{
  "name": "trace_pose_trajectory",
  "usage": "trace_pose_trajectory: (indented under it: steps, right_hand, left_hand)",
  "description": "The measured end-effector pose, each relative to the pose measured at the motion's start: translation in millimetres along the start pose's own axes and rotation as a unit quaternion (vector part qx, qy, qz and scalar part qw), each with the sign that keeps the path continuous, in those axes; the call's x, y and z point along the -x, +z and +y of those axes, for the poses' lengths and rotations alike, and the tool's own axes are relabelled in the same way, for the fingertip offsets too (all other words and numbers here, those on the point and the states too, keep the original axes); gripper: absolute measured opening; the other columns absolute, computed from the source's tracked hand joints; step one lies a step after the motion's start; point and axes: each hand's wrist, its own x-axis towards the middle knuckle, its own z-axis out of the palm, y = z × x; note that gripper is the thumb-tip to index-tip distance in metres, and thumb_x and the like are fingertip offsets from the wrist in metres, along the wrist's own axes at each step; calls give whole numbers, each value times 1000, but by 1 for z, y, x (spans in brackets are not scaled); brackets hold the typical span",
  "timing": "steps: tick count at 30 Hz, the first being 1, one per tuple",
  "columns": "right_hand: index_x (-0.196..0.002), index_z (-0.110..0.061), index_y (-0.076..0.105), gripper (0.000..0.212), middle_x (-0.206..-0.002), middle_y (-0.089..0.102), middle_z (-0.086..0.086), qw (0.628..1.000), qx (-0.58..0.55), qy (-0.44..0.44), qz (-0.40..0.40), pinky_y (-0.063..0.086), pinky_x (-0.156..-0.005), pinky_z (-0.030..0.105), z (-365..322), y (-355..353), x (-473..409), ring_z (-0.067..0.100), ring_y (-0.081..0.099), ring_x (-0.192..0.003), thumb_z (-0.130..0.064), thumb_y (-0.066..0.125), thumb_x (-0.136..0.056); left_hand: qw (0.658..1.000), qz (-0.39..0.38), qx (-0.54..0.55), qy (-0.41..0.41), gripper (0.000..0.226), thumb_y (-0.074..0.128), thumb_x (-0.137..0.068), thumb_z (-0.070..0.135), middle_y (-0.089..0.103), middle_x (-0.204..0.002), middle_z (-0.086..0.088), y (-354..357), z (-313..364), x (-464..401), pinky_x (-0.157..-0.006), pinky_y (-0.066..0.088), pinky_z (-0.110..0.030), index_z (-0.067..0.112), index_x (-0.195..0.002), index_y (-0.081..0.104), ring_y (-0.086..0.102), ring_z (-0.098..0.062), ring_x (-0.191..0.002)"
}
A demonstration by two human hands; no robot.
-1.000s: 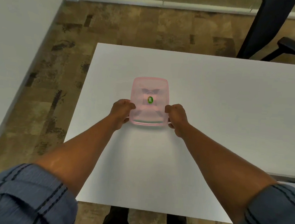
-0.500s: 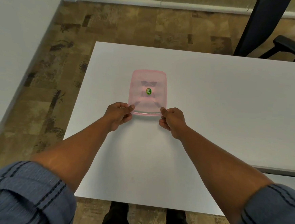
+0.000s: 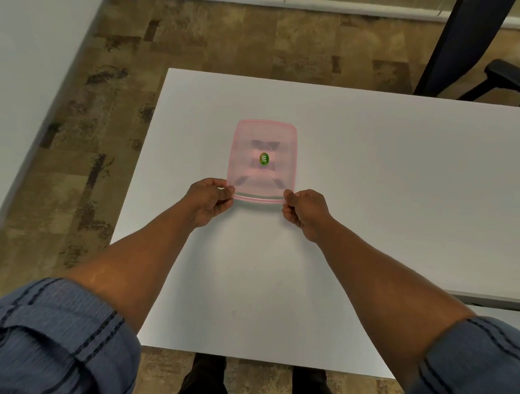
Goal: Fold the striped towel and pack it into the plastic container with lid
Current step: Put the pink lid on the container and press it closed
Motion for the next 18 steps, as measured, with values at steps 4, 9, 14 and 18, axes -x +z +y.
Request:
trace_pose_trajectory:
  steps: [4,9,14,18]
  right_hand:
    - [-84,-4,55,19,-76,54,14,999,30,5,-23,47,-74,38,-9,-4,2,20,50,-60,-14,64,-97]
    - [-111,-9,57,41,-115,62,14,948,281,-123,89,53,-90,44,-7,2,-4,33,62,-102,-44,58,-90]
    - [-156,-7,28,68,-163,25,21,796,500,-318,124,33,-113,55,-1,20,-19,42,25,-149,-46,27,-100]
    - [-160,-8,17,64,-168,11,15,739,551,-369,119,24,-119,52,-3,31,-31,39,10,-154,-41,19,-104]
  left_hand:
    - [996,-25,-80,-5,44,68,-88,-5,64,-114,-16,2,19,8,-74,60,-33,8,-129,56,62,-25,-93]
    - [944,64,-278,166,72,71,-89,29,37,-152,-10,21,25,11,-100,47,-40,26,-151,34,47,-30,-131]
    - [636,118,-613,455,66,33,-101,53,13,-167,-13,35,-6,-8,-119,22,-52,24,-159,22,12,-37,-153]
    - [566,93,-648,501,60,29,-105,41,10,-168,-12,44,-11,-29,-123,17,-49,18,-160,17,6,-34,-155]
